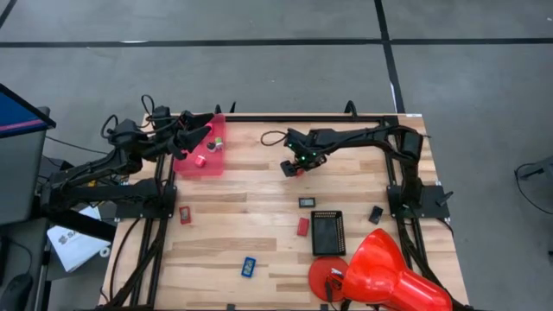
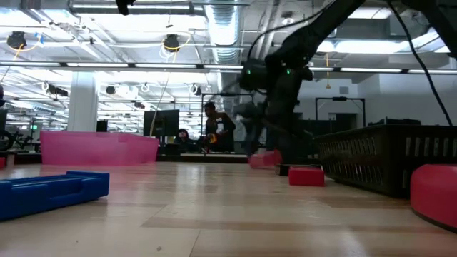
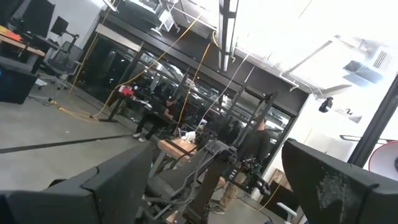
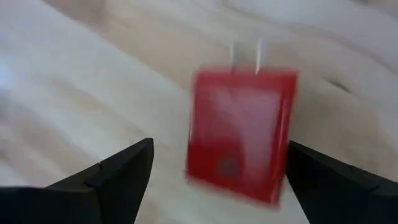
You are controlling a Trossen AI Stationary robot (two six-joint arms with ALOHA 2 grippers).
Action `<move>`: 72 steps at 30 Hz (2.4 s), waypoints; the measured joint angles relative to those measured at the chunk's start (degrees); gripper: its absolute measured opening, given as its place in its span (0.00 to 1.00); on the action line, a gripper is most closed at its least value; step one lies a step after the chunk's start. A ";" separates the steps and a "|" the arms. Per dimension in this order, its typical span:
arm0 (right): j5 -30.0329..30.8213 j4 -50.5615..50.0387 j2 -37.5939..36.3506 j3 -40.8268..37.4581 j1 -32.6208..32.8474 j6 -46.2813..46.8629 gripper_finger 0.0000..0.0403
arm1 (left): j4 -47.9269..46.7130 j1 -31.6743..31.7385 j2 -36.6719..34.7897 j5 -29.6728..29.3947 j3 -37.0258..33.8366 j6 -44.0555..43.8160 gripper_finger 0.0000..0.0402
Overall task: Pick & Place Office items
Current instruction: Put the red charger adapter into the pink bin
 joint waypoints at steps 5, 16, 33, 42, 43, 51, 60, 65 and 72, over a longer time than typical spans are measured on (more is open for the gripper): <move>-0.31 -0.28 -0.20 -0.21 -0.20 -0.71 0.85 | 0.71 0.00 0.00 0.00 0.01 0.00 0.86; -1.13 5.26 -0.43 -0.02 -0.35 2.73 0.85 | 1.27 0.00 0.00 0.00 -0.01 -0.83 0.86; -2.03 15.55 -0.52 0.04 0.52 10.93 0.83 | 1.22 0.00 0.00 0.00 0.01 -1.25 0.86; -0.78 14.54 -0.54 0.08 0.05 11.54 0.81 | 1.22 0.01 0.00 0.00 0.01 -1.62 0.86; -0.74 13.69 -0.54 0.08 0.02 11.49 0.81 | 1.20 0.00 0.00 0.00 0.00 -1.64 0.86; -0.32 12.42 -0.52 0.08 0.09 10.46 0.81 | 1.20 0.00 0.00 0.00 0.01 -2.28 0.86; -0.28 15.05 -0.84 0.08 0.09 11.40 0.81 | 1.21 0.00 0.00 0.02 0.01 -2.54 0.86; 0.35 15.85 -0.51 0.09 0.09 12.82 0.81 | 1.22 0.00 0.00 0.02 0.01 -2.56 0.86; 1.22 10.19 0.45 0.00 0.44 11.09 0.81 | 1.25 0.00 0.00 0.04 0.01 -2.97 0.86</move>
